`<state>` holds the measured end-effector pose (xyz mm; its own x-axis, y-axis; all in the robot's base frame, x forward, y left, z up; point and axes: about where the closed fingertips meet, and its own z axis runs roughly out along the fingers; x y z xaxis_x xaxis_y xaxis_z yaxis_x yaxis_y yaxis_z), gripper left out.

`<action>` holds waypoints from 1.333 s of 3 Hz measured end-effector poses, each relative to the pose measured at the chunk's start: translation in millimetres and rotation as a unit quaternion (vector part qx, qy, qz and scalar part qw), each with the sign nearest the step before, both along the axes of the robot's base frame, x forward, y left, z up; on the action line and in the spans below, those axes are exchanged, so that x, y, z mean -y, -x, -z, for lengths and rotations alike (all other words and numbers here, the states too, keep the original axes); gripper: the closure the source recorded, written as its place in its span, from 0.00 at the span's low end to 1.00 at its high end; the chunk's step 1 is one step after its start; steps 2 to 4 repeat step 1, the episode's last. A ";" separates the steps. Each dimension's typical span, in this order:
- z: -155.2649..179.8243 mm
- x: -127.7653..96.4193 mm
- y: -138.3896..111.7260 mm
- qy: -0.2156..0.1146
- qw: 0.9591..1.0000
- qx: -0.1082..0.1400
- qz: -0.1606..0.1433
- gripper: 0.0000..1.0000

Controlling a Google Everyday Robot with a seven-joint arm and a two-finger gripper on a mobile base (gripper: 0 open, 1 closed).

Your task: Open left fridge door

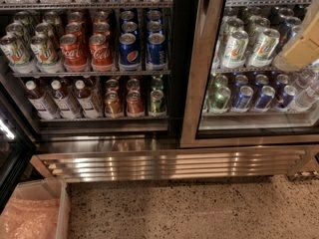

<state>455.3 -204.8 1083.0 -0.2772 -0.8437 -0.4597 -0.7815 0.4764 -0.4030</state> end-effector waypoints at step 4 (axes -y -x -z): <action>0.0 0.0 0.0 0.000 1.000 0.000 0.000 0.00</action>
Offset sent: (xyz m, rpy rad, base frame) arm 0.0000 0.0000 0.0000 0.0000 0.0000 0.0000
